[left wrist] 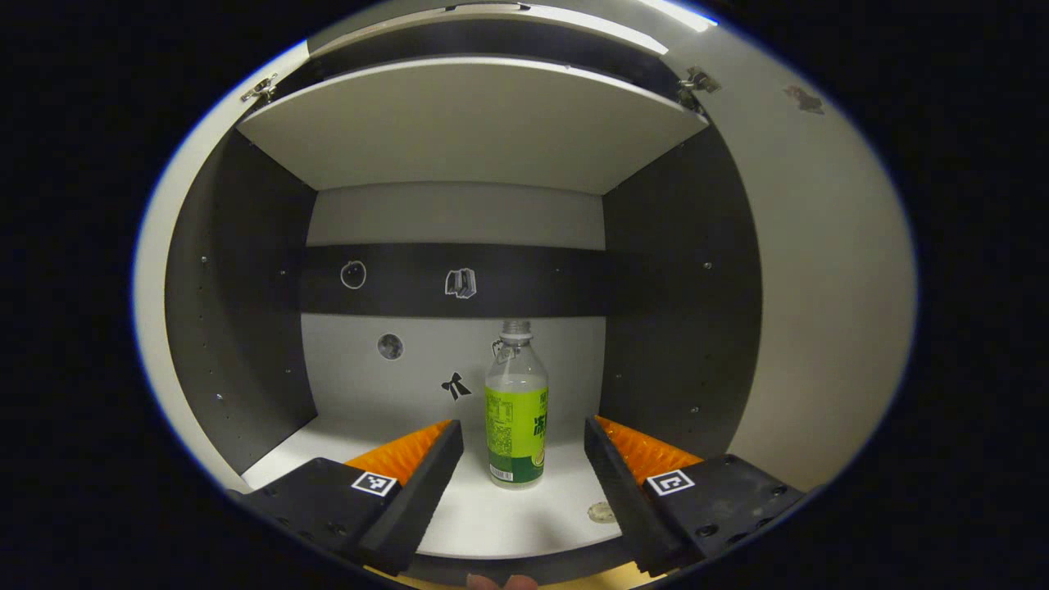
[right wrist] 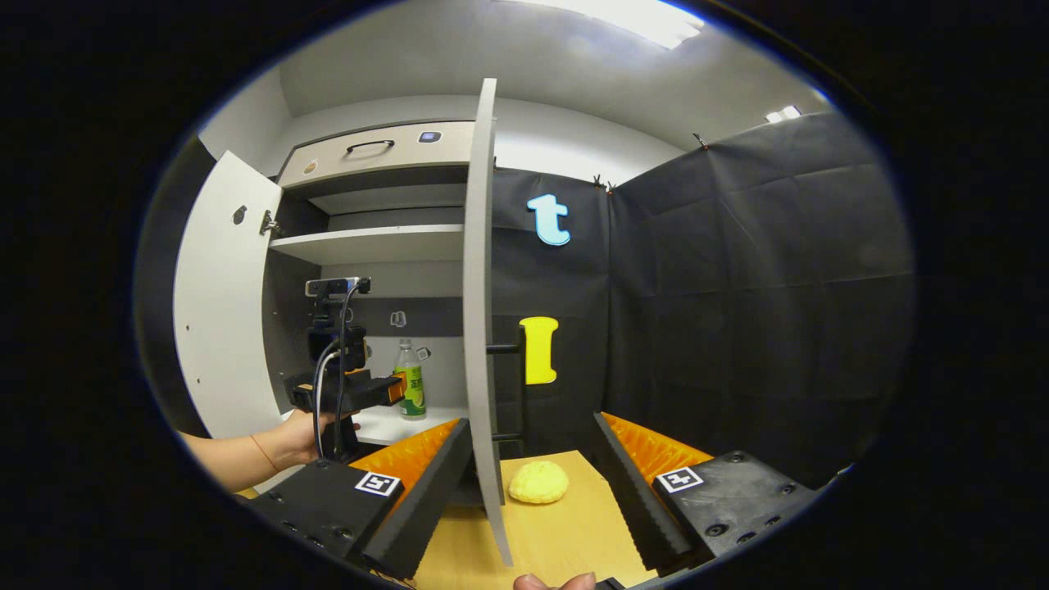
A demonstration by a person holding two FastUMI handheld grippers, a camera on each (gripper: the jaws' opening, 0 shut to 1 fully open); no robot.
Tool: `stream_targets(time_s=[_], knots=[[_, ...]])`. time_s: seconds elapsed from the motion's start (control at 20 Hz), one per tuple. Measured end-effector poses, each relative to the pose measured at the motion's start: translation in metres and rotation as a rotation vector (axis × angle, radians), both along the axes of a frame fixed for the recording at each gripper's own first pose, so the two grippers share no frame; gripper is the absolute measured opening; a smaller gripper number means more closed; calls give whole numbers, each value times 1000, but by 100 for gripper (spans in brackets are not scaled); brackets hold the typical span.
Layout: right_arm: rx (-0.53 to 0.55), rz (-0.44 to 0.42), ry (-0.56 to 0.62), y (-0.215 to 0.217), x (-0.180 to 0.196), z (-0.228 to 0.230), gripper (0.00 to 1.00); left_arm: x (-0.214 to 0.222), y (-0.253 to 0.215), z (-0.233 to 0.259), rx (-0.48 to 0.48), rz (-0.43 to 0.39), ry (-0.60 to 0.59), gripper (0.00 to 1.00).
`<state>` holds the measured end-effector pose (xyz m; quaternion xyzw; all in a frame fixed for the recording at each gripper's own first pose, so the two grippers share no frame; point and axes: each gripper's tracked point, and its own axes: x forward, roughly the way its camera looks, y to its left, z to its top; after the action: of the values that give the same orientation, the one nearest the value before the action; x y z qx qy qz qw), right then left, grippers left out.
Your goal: Grasp the bottle in the cabinet with the left hand and place it on the coaster, then close the right door with the right hand and the left door with the left hand.
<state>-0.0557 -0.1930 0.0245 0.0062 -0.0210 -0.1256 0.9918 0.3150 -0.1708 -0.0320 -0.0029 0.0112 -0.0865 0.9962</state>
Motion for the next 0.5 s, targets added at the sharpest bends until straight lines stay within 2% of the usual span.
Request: stream_targets(time_s=[0.25, 0.3, 0.35, 0.5], knots=[[-21, -43, 1, -25, 6, 1, 97, 54, -9, -16, 41, 27, 2, 95], [-23, -47, 5, -28, 8, 0, 100, 63, -11, -18, 41, 25, 2, 94], [-27, -51, 11, -31, 8, -1, 97, 72, -11, -18, 44, 33, 4, 94], [-37, -67, 24, -41, 9, -4, 97, 94, -15, -20, 42, 47, 9, 95]])
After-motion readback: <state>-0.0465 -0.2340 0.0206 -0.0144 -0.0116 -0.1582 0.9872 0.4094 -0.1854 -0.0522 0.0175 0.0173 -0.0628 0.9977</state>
